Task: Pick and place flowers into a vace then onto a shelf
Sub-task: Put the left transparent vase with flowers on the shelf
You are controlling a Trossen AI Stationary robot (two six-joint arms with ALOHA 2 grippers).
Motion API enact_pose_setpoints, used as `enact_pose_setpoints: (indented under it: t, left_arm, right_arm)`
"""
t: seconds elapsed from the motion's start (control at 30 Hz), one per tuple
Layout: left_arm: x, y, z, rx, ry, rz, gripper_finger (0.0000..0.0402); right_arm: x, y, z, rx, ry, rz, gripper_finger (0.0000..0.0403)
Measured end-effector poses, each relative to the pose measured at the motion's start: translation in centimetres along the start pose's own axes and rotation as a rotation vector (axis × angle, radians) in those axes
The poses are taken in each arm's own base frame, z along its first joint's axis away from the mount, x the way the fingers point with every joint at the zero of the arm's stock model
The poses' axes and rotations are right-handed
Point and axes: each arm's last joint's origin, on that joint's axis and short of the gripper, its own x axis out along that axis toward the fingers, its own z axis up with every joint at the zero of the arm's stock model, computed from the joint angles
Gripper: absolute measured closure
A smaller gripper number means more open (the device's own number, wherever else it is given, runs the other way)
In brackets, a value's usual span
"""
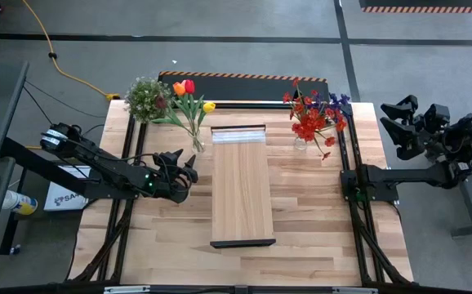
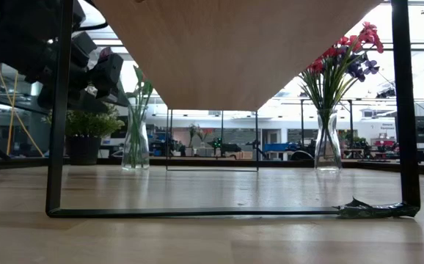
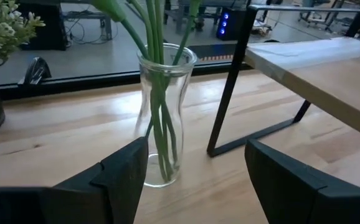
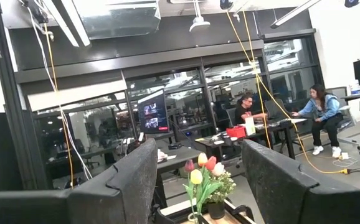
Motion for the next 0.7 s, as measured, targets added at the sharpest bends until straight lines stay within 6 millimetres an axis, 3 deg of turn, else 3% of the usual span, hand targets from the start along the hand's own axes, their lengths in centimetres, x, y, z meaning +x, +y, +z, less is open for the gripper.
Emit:
enact_pose_setpoints:
  t: [0.4,0.7]
  left_arm:
    - [0.0,0.1,-0.1,0.017,0.026,-0.007,0.0103]
    - [0.3,2.3,-1.7,0.029,-0.067,0.057,0.0103]
  right_arm:
    - [0.0,0.0,0.0,-0.003,0.001,0.001,0.0180]
    - [0.0,0.0,0.0,-0.022,0.002,0.001,0.0180]
